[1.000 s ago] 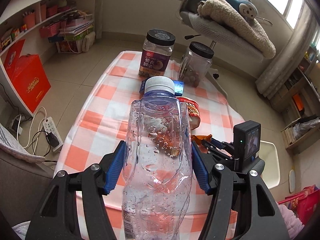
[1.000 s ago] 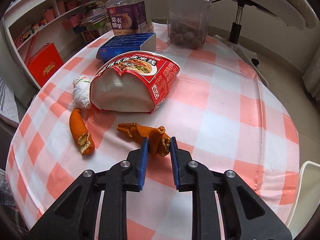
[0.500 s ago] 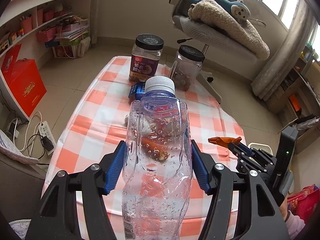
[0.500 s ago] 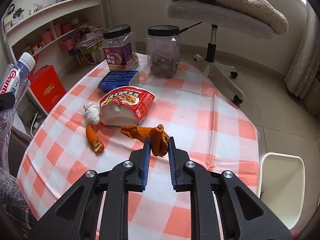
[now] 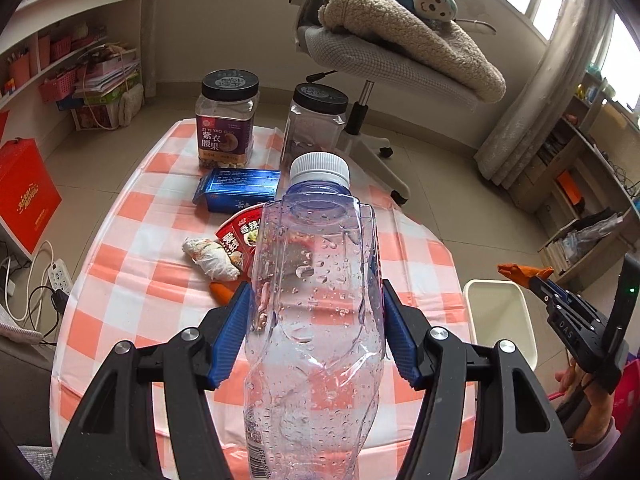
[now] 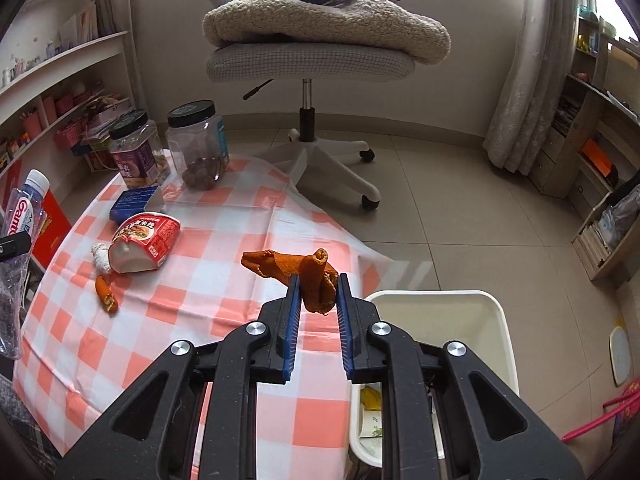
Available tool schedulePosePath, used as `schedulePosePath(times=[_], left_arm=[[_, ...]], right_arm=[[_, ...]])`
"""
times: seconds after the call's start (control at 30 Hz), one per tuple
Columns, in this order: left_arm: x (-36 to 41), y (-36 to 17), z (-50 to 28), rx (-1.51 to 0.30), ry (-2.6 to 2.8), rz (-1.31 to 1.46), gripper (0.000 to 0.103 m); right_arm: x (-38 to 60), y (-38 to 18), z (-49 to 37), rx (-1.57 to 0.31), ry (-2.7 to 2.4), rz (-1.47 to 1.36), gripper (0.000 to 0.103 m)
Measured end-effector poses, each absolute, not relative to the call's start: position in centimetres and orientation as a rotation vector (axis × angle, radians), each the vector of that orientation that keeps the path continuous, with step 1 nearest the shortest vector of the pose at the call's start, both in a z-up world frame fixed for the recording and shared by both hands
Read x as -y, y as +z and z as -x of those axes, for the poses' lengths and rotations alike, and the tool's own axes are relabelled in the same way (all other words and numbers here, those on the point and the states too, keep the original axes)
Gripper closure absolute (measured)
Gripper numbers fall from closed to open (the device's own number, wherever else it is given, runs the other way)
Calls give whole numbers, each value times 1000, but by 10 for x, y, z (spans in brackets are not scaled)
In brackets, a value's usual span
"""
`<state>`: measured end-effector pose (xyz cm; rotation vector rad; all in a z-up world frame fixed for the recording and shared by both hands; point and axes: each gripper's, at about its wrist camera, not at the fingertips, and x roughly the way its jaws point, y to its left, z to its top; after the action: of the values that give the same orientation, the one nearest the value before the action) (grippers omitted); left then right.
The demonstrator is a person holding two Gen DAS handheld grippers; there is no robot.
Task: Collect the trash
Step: 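Carry the bottle and orange peel over the white bin and open both grippers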
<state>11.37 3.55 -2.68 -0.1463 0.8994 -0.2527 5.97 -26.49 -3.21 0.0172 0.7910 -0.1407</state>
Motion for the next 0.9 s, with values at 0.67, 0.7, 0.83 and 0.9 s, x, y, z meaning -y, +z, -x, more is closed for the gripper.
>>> schedulePosePath(times=[0.67, 0.7, 0.83, 0.9], left_arm=[[178, -40, -111, -899, -584, 96, 41], [193, -42, -111, -907, -603, 106, 41], [240, -49, -112, -928, -647, 128, 41], [261, -53, -113, -941, -668, 134, 41]], right_arm=[[421, 1, 17, -612, -558, -260, 18], [425, 4, 22, -588, -570, -273, 17], [445, 13, 37, -531, -617, -309, 14], [451, 13, 40, -522, -624, -334, 14]])
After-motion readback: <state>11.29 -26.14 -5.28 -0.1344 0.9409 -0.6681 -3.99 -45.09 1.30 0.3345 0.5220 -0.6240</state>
